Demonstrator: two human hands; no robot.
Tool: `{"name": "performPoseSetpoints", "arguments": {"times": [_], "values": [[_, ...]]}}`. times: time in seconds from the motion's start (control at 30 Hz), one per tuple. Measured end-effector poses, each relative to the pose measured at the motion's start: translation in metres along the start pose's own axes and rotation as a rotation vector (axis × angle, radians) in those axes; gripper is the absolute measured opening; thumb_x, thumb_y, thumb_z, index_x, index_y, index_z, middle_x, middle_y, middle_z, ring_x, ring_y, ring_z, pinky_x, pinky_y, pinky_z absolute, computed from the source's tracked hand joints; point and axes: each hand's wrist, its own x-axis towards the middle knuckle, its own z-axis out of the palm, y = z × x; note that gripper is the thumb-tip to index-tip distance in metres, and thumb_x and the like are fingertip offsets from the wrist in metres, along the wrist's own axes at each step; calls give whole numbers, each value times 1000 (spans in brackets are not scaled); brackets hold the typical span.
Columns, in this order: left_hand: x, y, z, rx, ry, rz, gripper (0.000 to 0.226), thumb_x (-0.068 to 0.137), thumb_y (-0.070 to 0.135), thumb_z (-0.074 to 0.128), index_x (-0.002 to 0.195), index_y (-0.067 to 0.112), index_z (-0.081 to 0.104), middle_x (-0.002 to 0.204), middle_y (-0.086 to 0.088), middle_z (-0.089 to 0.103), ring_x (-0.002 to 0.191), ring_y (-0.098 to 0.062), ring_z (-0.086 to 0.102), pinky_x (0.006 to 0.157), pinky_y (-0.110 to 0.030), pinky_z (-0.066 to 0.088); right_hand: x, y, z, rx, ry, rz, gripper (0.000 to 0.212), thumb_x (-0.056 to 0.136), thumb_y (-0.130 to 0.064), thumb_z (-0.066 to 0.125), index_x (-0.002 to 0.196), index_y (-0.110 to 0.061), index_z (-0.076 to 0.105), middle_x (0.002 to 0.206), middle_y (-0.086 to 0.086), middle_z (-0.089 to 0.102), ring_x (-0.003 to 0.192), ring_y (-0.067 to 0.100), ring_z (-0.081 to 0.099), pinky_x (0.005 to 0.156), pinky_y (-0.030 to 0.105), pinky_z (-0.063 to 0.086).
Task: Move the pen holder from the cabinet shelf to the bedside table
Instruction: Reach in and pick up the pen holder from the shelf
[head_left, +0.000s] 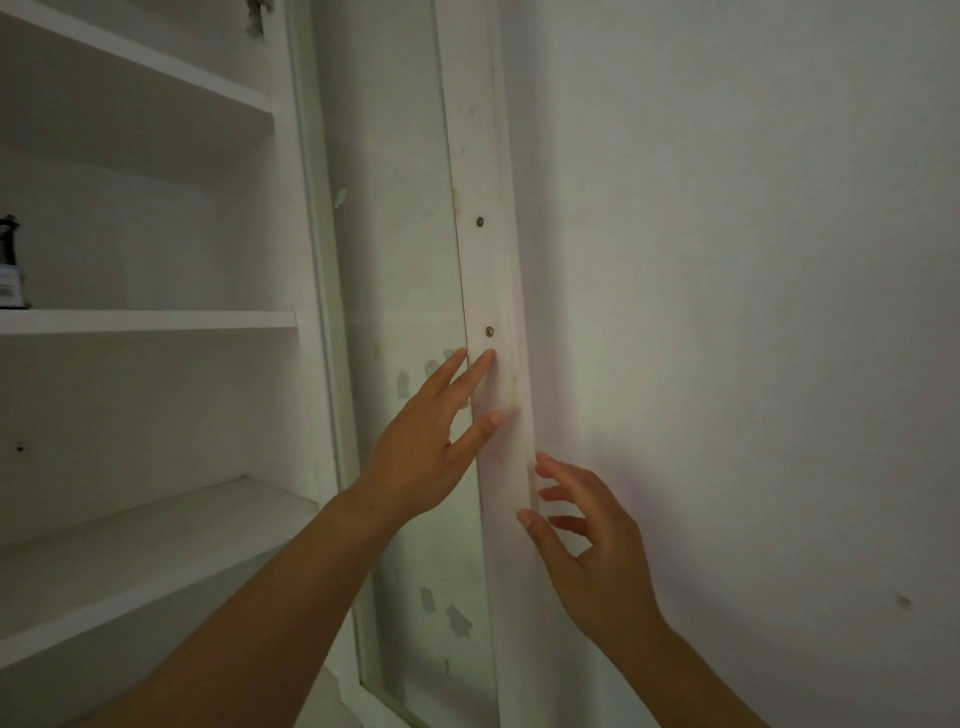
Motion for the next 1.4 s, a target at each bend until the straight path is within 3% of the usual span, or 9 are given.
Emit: {"name": "performPoseSetpoints", "arguments": {"times": [0.2, 0.43, 0.7, 0.83, 1.23, 1.4], "values": [[-19, -20, -27, 13, 28, -50, 64, 80, 62, 25, 140, 39, 23, 151, 9, 26, 138, -12, 23, 114, -41, 21, 13, -30, 22, 19, -77, -152, 38, 81, -37, 60, 118, -36, 50, 115, -26, 51, 105, -2, 53, 82, 7, 45], [-53, -63, -81, 90, 91, -71, 50, 87, 51, 33, 134, 37, 37, 139, 9, 44, 119, 2, 36, 97, -18, 23, 24, -46, 76, 136, -193, -104, 40, 83, -30, 64, 122, -27, 54, 115, -15, 57, 103, 0, 54, 86, 15, 47], [-89, -123, -167, 315, 71, -148, 55, 82, 56, 31, 134, 37, 38, 139, 8, 45, 125, -10, 41, 104, -27, 31, 36, -81, 174, 208, -356, -84, 46, 80, -46, 58, 123, -36, 49, 114, -19, 56, 103, -4, 51, 87, 14, 45], [-96, -150, -212, 388, 74, -173, 54, 85, 59, 34, 134, 37, 38, 138, 7, 45, 124, -11, 41, 103, -25, 29, 48, -105, 218, 231, -389, -137, 43, 84, -41, 59, 125, -34, 47, 117, -17, 55, 104, -3, 50, 88, 13, 43], [-90, -188, -291, 518, 138, -157, 47, 87, 48, 37, 132, 33, 41, 136, 8, 46, 122, -8, 40, 96, -20, 27, 99, -161, 297, 357, -339, -221, 39, 83, -36, 62, 121, -32, 51, 110, -17, 56, 100, -5, 52, 82, 13, 44], [-75, -198, -311, 582, 183, -111, 41, 89, 43, 44, 129, 34, 44, 129, 10, 49, 110, -2, 43, 89, -22, 35, 131, -173, 315, 390, -333, -241, 38, 83, -36, 61, 120, -33, 53, 112, -14, 58, 100, 0, 53, 82, 18, 47]]}}
